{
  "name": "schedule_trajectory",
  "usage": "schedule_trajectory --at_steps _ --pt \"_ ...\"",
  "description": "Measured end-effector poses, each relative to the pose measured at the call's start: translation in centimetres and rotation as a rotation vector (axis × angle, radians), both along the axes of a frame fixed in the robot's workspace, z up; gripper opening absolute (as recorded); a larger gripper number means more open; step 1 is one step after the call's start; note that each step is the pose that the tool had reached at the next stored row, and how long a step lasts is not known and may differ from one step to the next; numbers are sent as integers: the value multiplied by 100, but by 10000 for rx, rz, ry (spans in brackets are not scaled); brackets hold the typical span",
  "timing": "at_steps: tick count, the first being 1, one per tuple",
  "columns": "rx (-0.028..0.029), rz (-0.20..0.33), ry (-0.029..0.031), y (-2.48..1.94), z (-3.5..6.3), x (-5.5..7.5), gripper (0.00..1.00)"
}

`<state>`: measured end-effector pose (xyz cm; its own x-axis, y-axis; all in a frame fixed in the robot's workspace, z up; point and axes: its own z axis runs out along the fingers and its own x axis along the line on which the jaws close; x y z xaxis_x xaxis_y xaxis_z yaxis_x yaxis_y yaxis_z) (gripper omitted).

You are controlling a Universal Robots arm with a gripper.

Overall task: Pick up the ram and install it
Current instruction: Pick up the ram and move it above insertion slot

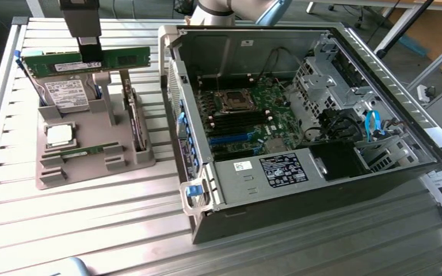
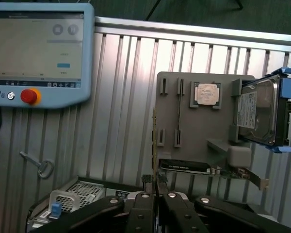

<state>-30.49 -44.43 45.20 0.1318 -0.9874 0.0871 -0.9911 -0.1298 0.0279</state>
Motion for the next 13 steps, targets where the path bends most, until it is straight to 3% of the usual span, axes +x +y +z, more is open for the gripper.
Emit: schedule_trajectory --at_steps 13 --pt "-45 0 1 0 1 122 13"
